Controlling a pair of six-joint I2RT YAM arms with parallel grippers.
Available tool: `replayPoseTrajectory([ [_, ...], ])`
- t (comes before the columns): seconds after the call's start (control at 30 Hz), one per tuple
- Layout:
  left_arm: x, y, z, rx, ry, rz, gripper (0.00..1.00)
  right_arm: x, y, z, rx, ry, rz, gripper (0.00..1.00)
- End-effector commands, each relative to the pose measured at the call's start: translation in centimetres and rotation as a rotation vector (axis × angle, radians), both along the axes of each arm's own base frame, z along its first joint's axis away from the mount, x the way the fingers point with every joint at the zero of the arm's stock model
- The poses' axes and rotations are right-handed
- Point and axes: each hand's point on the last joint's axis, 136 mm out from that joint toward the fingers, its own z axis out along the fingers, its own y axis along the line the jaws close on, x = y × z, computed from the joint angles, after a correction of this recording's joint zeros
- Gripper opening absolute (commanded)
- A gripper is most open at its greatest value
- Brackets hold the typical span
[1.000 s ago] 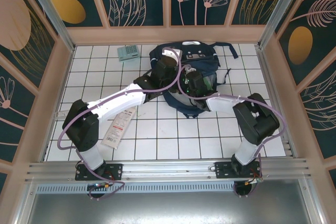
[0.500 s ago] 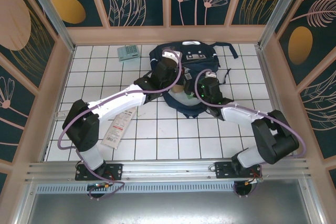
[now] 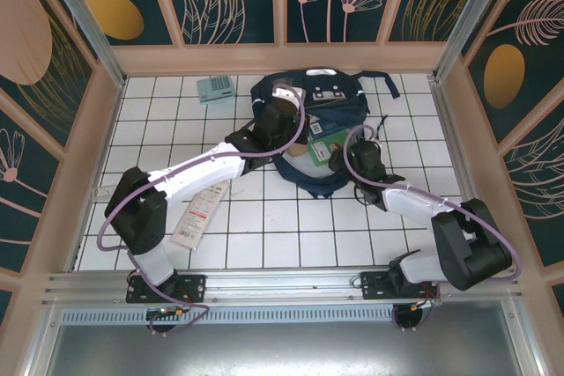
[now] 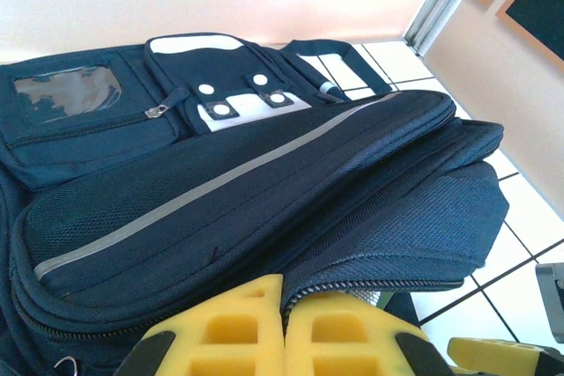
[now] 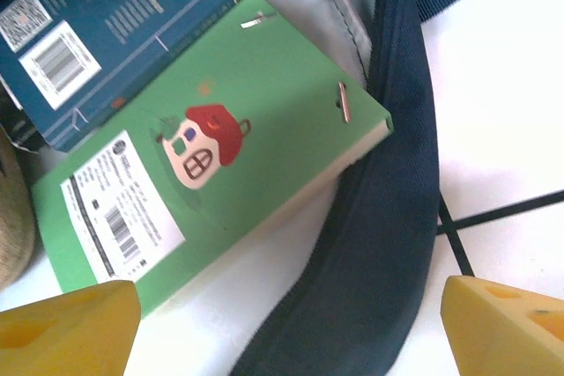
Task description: Pack books, pencil case, and school supplies into a backpack
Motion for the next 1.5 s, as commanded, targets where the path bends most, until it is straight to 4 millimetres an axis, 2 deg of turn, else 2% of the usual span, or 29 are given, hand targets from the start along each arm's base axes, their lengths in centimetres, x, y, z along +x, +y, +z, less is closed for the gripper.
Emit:
replayPoseTrajectory([
  [0.0,-0.1,-0.6,3.3,-0.095,-0.063,-0.005,0.00,-1.1,-0.1,-1.8,-0.022,0.069,0.022,0.86],
  [0.07,-0.1,-0.6,3.4,-0.098,-0.063,-0.008,0.00,-1.1,-0.2,-2.2,-0.035,0.089,0.019,0.80],
  [0.13,-0.1,-0.6,3.3,-0.097,-0.063,-0.008,0.00,-1.2,-0.5,-2.5,-0.053,0.105,0.009,0.67],
  [0.2,-0.2,-0.6,3.1,-0.097,-0.061,-0.011,0.00,-1.3,-0.9,-2.8,-0.072,0.114,0.000,0.64],
  [0.23,-0.2,-0.6,3.1,-0.098,-0.062,-0.010,0.00,-1.4,-1.1,-2.9,-0.082,0.120,-0.006,0.58],
  [0.27,-0.2,-0.6,3.0,-0.097,-0.061,-0.009,0.00,-1.5,-1.3,-2.9,-0.090,0.123,-0.012,0.49],
  [0.37,-0.2,-0.6,2.8,-0.097,-0.059,-0.010,0.00,-1.7,-1.9,-2.5,-0.107,0.123,-0.037,0.09],
  [0.4,-0.2,-0.5,2.8,-0.100,-0.060,-0.010,0.00,-1.8,-2.3,-2.2,-0.118,0.116,-0.057,0.00],
  [0.53,-0.3,-0.5,2.6,-0.103,-0.058,-0.009,0.00,-1.9,-3.5,0.5,-0.140,0.042,-0.112,0.00],
  [0.77,-0.2,-0.3,2.2,-0.128,-0.053,0.012,0.00,-1.8,-5.7,8.3,-0.174,-0.158,-0.228,0.00],
  [0.87,-0.2,-0.1,1.9,-0.127,-0.051,0.024,0.00,-2.2,-7.0,10.7,-0.167,-0.231,-0.293,0.00],
  [1.03,0.1,1.0,1.8,-0.121,-0.059,0.075,0.00,-3.4,-8.8,11.8,-0.135,-0.293,-0.392,0.00],
  [1.17,0.7,2.5,1.4,-0.112,-0.056,0.158,0.00,-4.1,-9.8,11.4,-0.106,-0.307,-0.443,0.00],
  [1.23,0.7,2.6,1.2,-0.122,-0.049,0.150,0.00,-4.1,-9.9,11.0,-0.101,-0.297,-0.437,0.01],
  [1.3,0.5,2.1,1.0,-0.128,-0.039,0.122,0.00,-3.5,-9.3,10.2,-0.103,-0.277,-0.379,0.30],
  [1.33,0.4,1.7,0.9,-0.136,-0.031,0.106,0.00,-3.3,-9.1,9.7,-0.099,-0.256,-0.362,0.40],
  [1.37,0.3,1.3,0.7,-0.145,-0.020,0.087,0.00,-3.1,-8.7,9.2,-0.098,-0.237,-0.345,0.48],
  [1.43,0.2,0.8,0.4,-0.158,-0.005,0.065,0.00,-2.6,-8.2,8.5,-0.100,-0.215,-0.305,0.51],
  [1.47,0.1,0.6,0.4,-0.163,0.000,0.059,0.00,-2.3,-8.0,8.3,-0.095,-0.208,-0.291,0.58],
])
